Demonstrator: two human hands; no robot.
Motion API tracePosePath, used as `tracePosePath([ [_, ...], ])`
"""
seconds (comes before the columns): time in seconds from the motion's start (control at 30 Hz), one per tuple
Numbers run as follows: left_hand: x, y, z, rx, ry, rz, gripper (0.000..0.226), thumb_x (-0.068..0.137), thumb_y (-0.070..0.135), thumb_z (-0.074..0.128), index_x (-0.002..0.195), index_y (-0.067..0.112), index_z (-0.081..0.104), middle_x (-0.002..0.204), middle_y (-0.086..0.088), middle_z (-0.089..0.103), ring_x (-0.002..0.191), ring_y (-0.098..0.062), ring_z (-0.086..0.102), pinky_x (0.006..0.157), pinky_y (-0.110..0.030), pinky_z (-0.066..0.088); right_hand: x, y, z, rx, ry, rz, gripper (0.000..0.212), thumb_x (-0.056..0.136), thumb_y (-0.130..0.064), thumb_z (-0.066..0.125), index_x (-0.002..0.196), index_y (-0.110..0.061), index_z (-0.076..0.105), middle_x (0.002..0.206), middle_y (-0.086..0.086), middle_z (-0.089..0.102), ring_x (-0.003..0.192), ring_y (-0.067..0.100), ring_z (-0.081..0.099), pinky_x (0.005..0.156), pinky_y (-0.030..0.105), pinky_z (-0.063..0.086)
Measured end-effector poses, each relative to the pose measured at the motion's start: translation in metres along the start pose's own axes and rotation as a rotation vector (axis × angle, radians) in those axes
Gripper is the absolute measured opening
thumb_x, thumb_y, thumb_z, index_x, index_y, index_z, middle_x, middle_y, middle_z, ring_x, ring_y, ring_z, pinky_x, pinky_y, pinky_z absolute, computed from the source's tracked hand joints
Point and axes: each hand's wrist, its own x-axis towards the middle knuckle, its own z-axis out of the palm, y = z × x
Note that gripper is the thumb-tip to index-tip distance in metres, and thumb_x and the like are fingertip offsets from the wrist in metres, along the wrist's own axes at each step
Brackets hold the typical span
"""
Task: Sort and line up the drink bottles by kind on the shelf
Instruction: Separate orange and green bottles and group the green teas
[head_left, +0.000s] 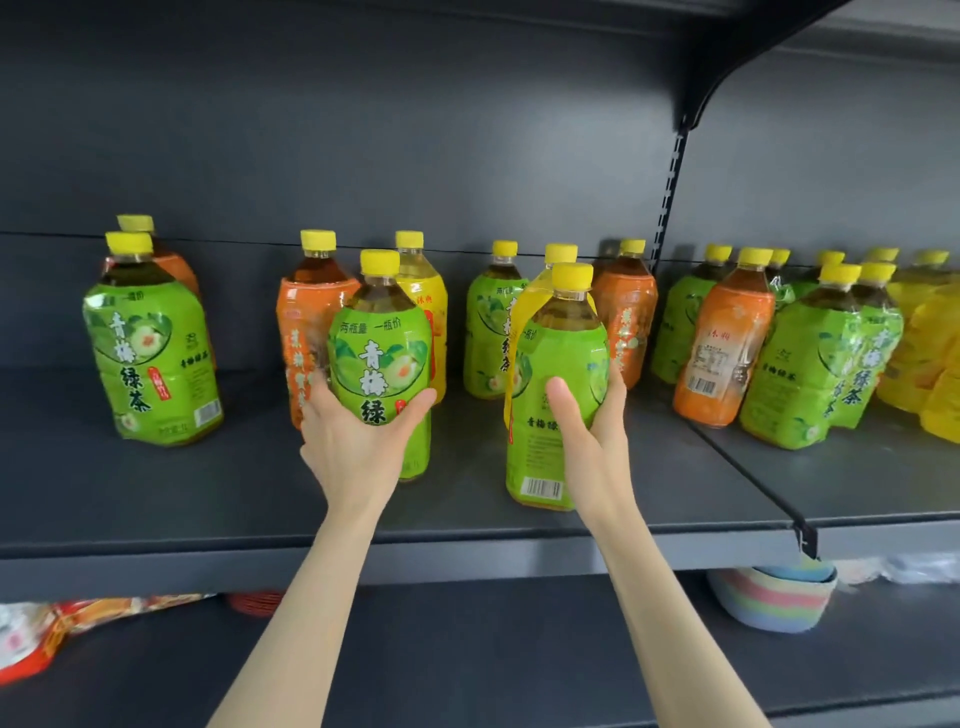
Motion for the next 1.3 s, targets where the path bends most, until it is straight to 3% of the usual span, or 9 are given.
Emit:
tracePosePath([
  [0.17, -0.026, 0.007, -0.005, 0.087, -0.025, 0.09, 0.114, 0.053, 0.077, 0.069, 0.136, 0.006, 0.035, 0.13, -0.014, 0.041, 0.122, -0.031, 0.037, 0.101, -0.046, 0.031, -0.018, 0.003, 0.005, -0.063, -0.015, -0.024, 0.086, 0.08, -0.067, 0.036, 0.153, -0.037, 0.002, 0.154, -0.014, 0.015, 0.143, 0.009, 0.013, 0.117, 0.041, 0.016],
  [0.3, -0.038, 0.006, -0.013, -0.061, -0.117, 0.182, 0.095, 0.062, 0.079, 0.049, 0.137, 0.022, 0.036, 0.132, 0.0, 0.044, 0.122, -0.016, 0.033, 0.103, -0.042, 0.035, -0.02, 0.007, -0.003, -0.038, 0.009, -0.018, 0.086, 0.076, -0.069, 0.043, 0.15, -0.03, 0.025, 0.134, -0.015, 0.029, 0.132, 0.007, 0.032, 0.106, 0.025, 0.03],
  [0.37, -0.034, 0.007, -0.016, -0.167, -0.187, 0.125, 0.084, 0.064, 0.076, 0.05, 0.136, 0.034, 0.037, 0.13, 0.011, 0.045, 0.119, -0.004, 0.029, 0.102, -0.035, 0.035, -0.014, 0.005, -0.007, -0.037, -0.04, 0.007, 0.077, 0.07, -0.07, 0.056, 0.135, -0.031, 0.041, 0.126, -0.015, 0.038, 0.124, 0.008, 0.043, 0.097, 0.021, 0.038],
  [0.5, -0.021, 0.006, -0.016, -0.27, -0.325, -0.01, 0.074, 0.06, 0.076, 0.065, 0.123, 0.043, 0.046, 0.12, 0.016, 0.053, 0.119, -0.007, 0.041, 0.098, -0.037, 0.041, -0.001, 0.001, -0.01, 0.101, -0.156, 0.112, 0.078, 0.068, -0.052, 0.078, 0.125, -0.019, 0.036, 0.119, -0.003, 0.057, 0.097, 0.002, 0.062, 0.066, 0.012, 0.051],
  [0.6, -0.026, 0.014, -0.016, -0.438, -0.384, -0.088, 0.076, 0.06, 0.058, 0.068, 0.127, 0.029, 0.046, 0.108, 0.017, 0.06, 0.102, -0.003, 0.059, 0.077, -0.025, 0.052, 0.004, 0.004, -0.008, 0.111, -0.174, 0.096, 0.078, 0.065, -0.046, 0.075, 0.129, -0.019, 0.039, 0.115, -0.006, 0.063, 0.094, 0.001, 0.067, 0.07, 0.016, 0.053],
  [0.77, -0.04, 0.024, -0.015, -0.454, -0.272, -0.042, 0.073, 0.061, 0.056, 0.066, 0.123, 0.023, 0.044, 0.108, 0.013, 0.062, 0.096, -0.001, 0.06, 0.08, -0.029, 0.052, -0.004, 0.006, -0.003, 0.161, -0.128, 0.024, 0.056, 0.066, -0.041, 0.078, 0.116, -0.025, 0.058, 0.104, -0.009, 0.073, 0.096, 0.008, 0.069, 0.08, 0.027, 0.056],
  [0.93, -0.065, 0.034, -0.013, -0.45, -0.23, 0.001, 0.067, 0.064, 0.055, 0.074, 0.116, 0.023, 0.046, 0.103, 0.014, 0.062, 0.091, 0.003, 0.061, 0.073, -0.021, 0.049, -0.018, 0.001, -0.025, 0.174, -0.037, 0.017, 0.061, 0.062, -0.056, 0.074, 0.112, -0.023, 0.062, 0.103, -0.005, 0.073, 0.096, 0.011, 0.07, 0.085, 0.036, 0.057],
  [1.1, -0.1, 0.067, 0.007, -0.476, -0.27, 0.07, 0.061, 0.067, 0.049, 0.076, 0.114, 0.02, 0.05, 0.099, 0.016, 0.062, 0.083, 0.013, 0.06, 0.063, -0.006, 0.047, -0.021, -0.015, -0.082, 0.159, 0.043, -0.029, 0.058, 0.062, -0.057, 0.07, 0.109, -0.023, 0.064, 0.1, -0.007, 0.074, 0.094, 0.009, 0.069, 0.08, 0.028, 0.056],
  [1.3, -0.176, 0.115, 0.061, -0.574, -0.38, 0.041, 0.05, 0.066, 0.055, 0.077, 0.104, 0.035, 0.052, 0.099, 0.014, 0.066, 0.087, 0.007, 0.063, 0.064, -0.007, 0.048, -0.033, -0.027, -0.195, 0.089, 0.116, -0.058, 0.057, 0.062, -0.058, 0.069, 0.107, -0.022, 0.066, 0.098, -0.007, 0.074, 0.093, 0.01, 0.07, 0.082, 0.032, 0.056],
])
